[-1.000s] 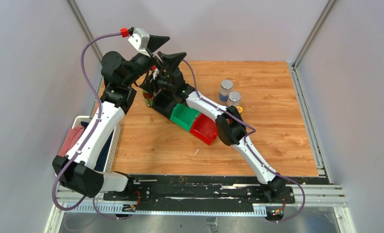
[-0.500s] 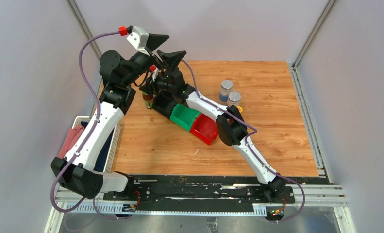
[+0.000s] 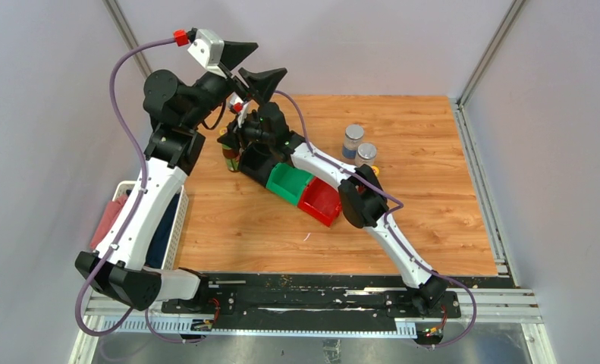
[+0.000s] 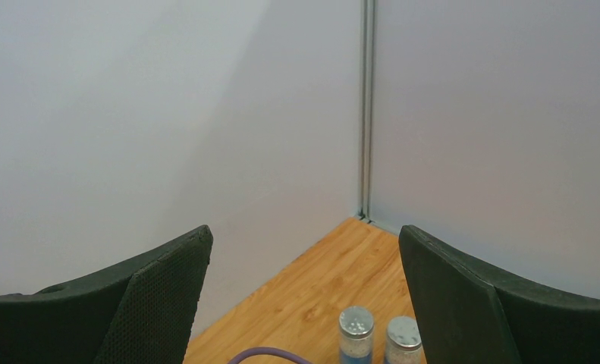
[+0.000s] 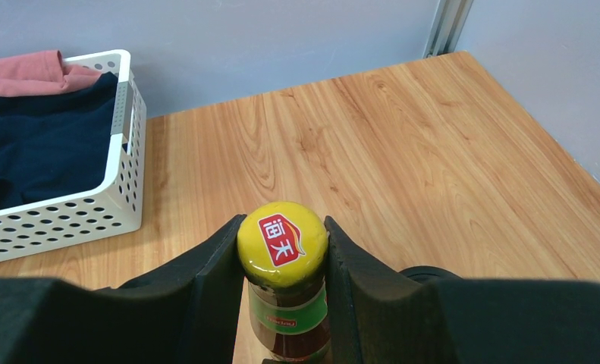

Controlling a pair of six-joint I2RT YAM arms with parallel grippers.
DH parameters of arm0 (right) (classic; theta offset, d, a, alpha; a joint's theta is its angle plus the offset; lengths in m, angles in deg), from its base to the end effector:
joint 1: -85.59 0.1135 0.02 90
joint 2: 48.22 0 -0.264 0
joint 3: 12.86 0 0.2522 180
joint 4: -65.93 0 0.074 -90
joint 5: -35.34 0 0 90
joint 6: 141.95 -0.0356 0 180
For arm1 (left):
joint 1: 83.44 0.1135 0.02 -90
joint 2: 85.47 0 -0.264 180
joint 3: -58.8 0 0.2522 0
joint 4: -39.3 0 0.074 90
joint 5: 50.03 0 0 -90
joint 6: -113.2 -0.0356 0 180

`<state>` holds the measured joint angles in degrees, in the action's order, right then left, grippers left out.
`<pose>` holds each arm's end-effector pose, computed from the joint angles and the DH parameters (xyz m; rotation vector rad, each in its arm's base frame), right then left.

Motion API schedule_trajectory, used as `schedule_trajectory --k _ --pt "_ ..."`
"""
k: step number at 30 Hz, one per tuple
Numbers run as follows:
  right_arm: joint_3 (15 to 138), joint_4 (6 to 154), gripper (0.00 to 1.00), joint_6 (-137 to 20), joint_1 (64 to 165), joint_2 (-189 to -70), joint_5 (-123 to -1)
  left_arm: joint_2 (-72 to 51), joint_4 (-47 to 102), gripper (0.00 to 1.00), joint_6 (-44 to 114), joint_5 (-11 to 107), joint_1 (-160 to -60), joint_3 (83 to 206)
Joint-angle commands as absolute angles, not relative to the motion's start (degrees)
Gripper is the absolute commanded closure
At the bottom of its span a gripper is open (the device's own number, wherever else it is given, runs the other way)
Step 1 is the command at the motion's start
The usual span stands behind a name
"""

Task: Organize the condiment bottles
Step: Pick up the bottle from the center of the board.

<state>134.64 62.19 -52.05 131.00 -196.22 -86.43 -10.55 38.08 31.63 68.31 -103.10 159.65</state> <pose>0.4080 0.4406 0.2571 -1.0273 1.2501 1.0407 0.2522 -0.1080 0.5227 0.5580 1.0893 -0.7103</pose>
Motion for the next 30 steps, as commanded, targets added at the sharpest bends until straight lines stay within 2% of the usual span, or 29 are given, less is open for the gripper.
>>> schedule_trajectory --k 1,30 --pt "134.3 62.8 1.00 -52.2 132.2 -191.8 -88.2 -10.5 34.7 0.00 29.9 68.4 -103.6 162.6" --pt "139.2 61.8 1.00 -50.7 132.3 -192.2 -87.8 -13.8 29.5 0.00 23.3 67.2 -103.6 162.4"
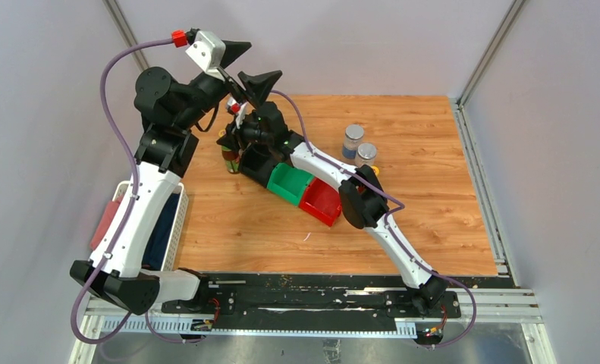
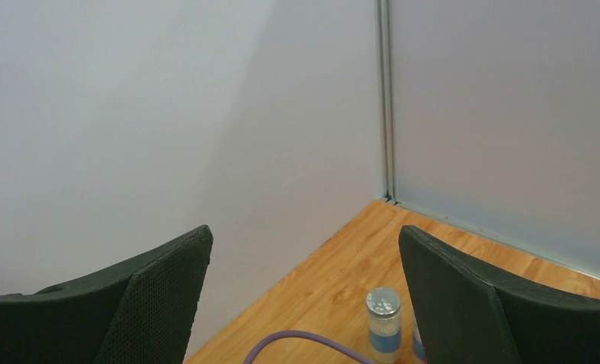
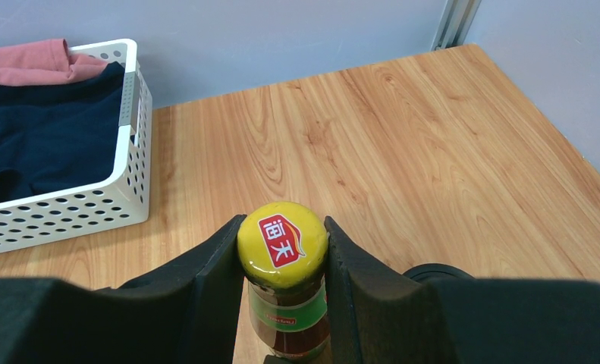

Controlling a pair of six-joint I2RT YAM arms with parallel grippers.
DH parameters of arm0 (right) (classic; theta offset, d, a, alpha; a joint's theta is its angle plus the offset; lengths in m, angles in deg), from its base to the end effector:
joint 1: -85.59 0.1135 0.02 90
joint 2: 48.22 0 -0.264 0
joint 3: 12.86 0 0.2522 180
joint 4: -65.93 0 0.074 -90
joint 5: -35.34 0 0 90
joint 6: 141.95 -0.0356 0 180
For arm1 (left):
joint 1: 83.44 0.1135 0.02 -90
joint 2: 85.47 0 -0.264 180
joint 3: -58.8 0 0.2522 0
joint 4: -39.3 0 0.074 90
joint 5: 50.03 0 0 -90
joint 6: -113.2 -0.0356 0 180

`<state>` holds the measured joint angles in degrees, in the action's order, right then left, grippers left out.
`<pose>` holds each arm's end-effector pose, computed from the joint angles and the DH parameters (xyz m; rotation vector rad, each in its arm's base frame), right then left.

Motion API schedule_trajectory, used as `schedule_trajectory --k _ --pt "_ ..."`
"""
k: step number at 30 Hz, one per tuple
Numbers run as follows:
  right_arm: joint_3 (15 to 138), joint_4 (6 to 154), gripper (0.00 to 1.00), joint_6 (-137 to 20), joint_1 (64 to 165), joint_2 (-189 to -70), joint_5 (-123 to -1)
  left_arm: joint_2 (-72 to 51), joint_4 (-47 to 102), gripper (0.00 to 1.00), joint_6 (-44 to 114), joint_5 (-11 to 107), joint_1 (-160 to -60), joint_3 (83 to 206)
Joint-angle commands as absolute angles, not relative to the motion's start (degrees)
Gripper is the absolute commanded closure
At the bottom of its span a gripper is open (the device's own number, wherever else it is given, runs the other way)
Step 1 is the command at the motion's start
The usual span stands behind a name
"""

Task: Organize the condiment bottles
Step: Pick up the bottle from the center of the board.

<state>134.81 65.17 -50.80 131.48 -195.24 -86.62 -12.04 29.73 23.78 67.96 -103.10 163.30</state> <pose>0.4026 0.4424 0.2626 -1.0560 1.2640 1.0350 0.2381 -0.1028 0.5353 0.6249 1.0980 -0.5973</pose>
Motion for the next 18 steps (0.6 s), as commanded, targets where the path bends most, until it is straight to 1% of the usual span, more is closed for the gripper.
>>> schedule_trajectory --k 1,18 --pt "139.4 61.7 1.00 -50.8 132.3 -192.3 -87.9 -14.0 29.6 0.00 22.7 67.0 -103.6 162.3" --pt "141.8 61.1 1.00 -51.2 132.2 -191.4 -89.4 -16.5 29.6 0.00 20.6 65.7 -103.7 161.0"
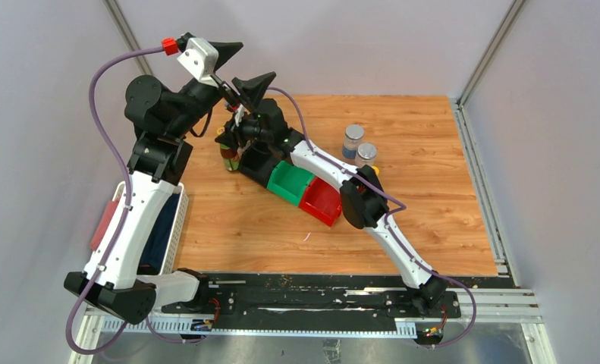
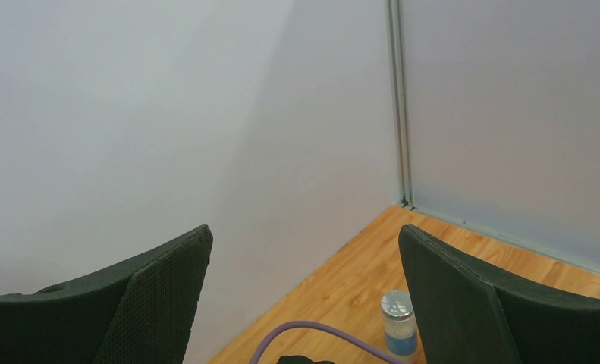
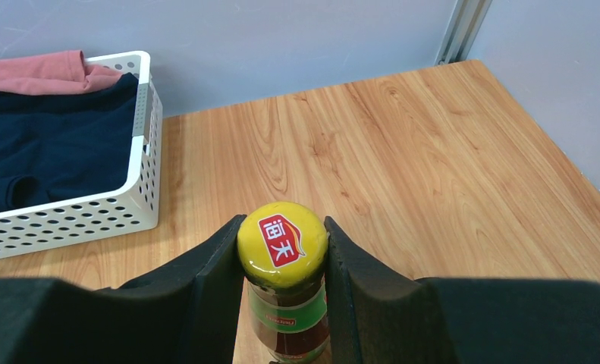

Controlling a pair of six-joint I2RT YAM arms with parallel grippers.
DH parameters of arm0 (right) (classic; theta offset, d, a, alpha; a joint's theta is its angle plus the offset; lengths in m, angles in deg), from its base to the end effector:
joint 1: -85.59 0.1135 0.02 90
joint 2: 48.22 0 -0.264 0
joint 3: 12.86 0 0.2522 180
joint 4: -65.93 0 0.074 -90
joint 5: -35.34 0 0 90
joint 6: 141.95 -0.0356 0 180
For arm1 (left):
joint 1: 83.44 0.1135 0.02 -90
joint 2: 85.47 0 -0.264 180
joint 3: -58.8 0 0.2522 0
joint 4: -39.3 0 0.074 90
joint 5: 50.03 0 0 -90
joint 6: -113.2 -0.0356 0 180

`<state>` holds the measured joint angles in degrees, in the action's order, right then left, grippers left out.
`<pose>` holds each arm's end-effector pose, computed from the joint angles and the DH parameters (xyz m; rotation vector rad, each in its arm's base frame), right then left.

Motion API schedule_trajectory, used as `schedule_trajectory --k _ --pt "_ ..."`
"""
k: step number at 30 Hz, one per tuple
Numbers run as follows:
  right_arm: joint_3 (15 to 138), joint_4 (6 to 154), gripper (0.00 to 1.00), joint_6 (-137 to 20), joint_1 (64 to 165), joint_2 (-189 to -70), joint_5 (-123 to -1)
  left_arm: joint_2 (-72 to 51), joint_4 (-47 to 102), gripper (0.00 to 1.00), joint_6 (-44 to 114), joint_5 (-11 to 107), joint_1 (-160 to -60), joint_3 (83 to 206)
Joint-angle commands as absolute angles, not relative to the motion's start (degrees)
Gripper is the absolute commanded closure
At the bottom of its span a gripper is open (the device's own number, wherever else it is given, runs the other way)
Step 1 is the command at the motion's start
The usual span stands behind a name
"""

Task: Organize the condiment bottles
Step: Pick up the bottle from the center of the board.

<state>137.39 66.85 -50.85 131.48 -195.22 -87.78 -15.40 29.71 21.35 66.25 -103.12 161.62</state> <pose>0.4015 0.4421 0.2758 -1.0664 1.2397 1.0493 0.2202 -0.0955 0.5398 0.6185 1.0606 -0.5388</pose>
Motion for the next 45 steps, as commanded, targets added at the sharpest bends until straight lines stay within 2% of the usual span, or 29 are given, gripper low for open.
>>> schedule_trajectory --k 1,45 --pt "141.8 61.0 1.00 -51.2 132.2 -191.3 -89.3 -16.6 29.5 0.00 20.6 65.7 -103.7 161.0" --pt "145.1 60.4 1.00 -48.8 132.5 -186.5 -90.5 -19.2 25.8 0.00 17.9 63.4 -105.8 163.2"
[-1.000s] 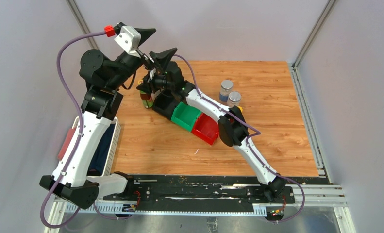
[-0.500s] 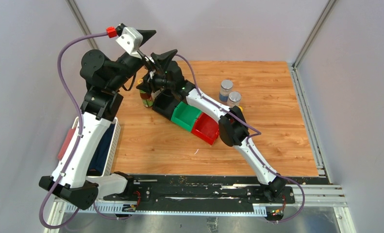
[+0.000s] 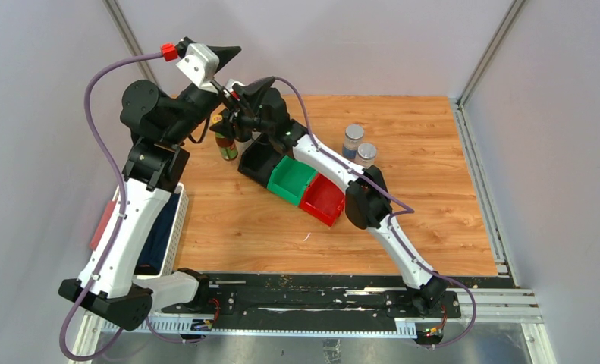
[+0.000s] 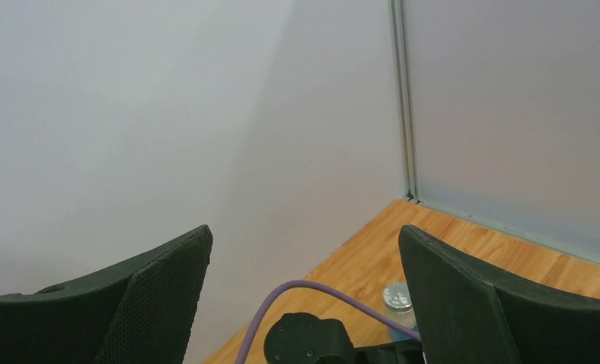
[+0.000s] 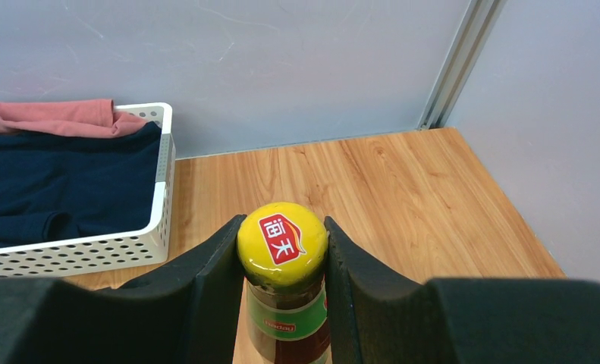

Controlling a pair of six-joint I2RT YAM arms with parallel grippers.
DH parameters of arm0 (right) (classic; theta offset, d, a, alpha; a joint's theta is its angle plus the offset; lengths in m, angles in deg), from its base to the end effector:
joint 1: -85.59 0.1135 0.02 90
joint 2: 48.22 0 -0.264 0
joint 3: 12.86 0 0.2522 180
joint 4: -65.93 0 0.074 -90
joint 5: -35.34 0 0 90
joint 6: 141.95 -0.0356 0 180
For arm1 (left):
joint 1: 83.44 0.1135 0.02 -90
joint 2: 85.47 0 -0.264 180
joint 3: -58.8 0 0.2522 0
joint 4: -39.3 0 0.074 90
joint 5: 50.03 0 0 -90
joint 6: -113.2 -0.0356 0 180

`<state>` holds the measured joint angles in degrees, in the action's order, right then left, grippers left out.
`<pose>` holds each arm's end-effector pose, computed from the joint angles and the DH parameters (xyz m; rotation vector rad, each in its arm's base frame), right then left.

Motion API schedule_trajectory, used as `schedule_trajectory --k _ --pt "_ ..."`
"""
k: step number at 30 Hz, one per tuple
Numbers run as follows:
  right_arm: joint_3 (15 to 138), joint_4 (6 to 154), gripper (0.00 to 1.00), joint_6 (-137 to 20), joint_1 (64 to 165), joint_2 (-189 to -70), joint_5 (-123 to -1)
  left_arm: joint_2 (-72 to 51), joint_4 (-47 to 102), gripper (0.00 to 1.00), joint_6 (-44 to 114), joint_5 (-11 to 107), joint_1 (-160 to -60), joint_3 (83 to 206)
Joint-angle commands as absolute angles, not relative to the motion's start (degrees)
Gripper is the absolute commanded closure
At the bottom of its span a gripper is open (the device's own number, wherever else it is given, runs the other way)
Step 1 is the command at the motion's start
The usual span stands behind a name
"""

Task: Organize the condiment bottles
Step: Pick up the bottle from the center of the board, then place the bottle in the storage box.

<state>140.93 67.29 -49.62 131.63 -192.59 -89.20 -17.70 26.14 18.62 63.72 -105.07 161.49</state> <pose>0.3920 0.4356 0.3231 -1.0701 1.1127 1.0424 0.2047 -0.0966 0.5418 0.6265 1.0702 -0.5054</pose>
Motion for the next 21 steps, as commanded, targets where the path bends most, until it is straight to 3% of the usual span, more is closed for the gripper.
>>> schedule_trajectory --k 1,21 --pt "145.1 60.4 1.00 -48.7 132.5 -186.3 -90.6 -19.3 25.8 0.00 17.9 63.4 -105.8 163.2" --pt "140.7 62.9 1.00 -43.5 132.4 -180.1 -90.2 -19.7 25.8 0.00 18.3 63.4 -105.9 162.9"
